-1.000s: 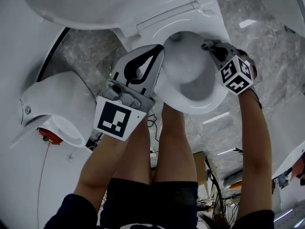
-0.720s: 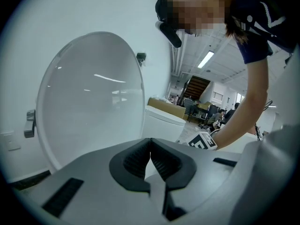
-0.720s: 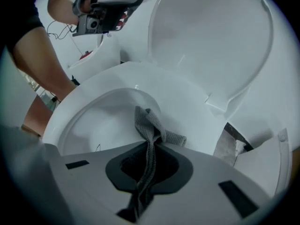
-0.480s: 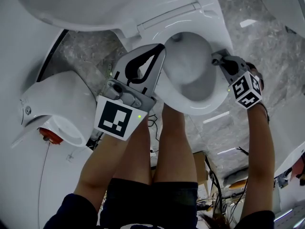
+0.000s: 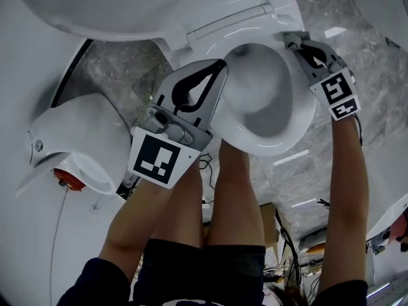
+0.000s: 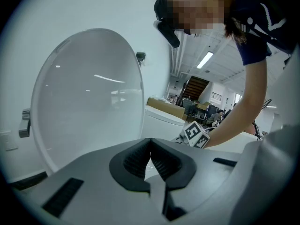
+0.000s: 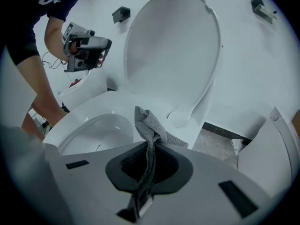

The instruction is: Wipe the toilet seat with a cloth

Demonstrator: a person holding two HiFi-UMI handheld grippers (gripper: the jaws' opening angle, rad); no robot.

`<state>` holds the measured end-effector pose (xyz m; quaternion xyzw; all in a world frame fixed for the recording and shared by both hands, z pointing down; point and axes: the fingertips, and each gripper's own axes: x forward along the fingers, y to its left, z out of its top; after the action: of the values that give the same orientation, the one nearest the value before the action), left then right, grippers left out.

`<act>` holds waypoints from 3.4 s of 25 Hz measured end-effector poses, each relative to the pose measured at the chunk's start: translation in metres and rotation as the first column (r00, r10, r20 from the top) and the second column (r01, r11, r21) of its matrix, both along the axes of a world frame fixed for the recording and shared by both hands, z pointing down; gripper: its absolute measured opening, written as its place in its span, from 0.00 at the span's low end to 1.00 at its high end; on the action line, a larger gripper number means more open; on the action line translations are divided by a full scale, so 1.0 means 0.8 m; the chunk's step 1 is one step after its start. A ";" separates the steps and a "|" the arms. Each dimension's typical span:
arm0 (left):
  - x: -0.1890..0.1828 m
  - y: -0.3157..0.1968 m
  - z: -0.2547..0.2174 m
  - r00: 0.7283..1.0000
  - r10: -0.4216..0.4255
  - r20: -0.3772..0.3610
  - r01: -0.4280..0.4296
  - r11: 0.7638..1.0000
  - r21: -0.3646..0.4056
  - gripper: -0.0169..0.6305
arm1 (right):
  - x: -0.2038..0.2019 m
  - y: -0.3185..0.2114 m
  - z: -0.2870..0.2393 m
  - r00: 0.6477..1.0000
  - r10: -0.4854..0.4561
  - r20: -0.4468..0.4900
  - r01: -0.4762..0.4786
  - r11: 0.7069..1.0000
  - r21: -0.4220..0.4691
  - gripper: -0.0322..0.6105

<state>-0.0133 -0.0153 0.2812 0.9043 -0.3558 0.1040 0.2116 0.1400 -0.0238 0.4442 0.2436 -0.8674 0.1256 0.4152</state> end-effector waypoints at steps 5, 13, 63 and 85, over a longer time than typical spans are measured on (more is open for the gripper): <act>0.001 0.001 0.003 1.000 -0.008 -0.003 0.007 1.000 -0.003 0.06 | 0.014 0.007 -0.003 0.991 0.117 0.062 -0.116 0.993 -0.010 0.09; 0.005 -0.004 0.000 1.000 0.003 -0.020 -0.003 1.000 0.000 0.06 | 0.051 0.124 0.012 0.965 0.258 0.053 -0.247 0.956 -0.160 0.09; -0.075 0.000 -0.007 0.995 -0.100 0.001 0.100 0.995 0.008 0.06 | -0.063 -0.025 0.012 0.860 0.509 0.040 -0.510 0.859 0.035 0.09; -0.101 -0.002 -0.021 0.990 -0.140 0.014 0.140 0.989 0.041 0.06 | -0.248 0.104 -0.032 0.825 0.388 0.412 -0.259 0.906 -0.335 0.09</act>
<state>-0.0939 -0.0172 0.2645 0.8803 -0.4221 0.0893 0.1975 -0.0582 0.0596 0.4186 0.2929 -0.8625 0.3643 0.1939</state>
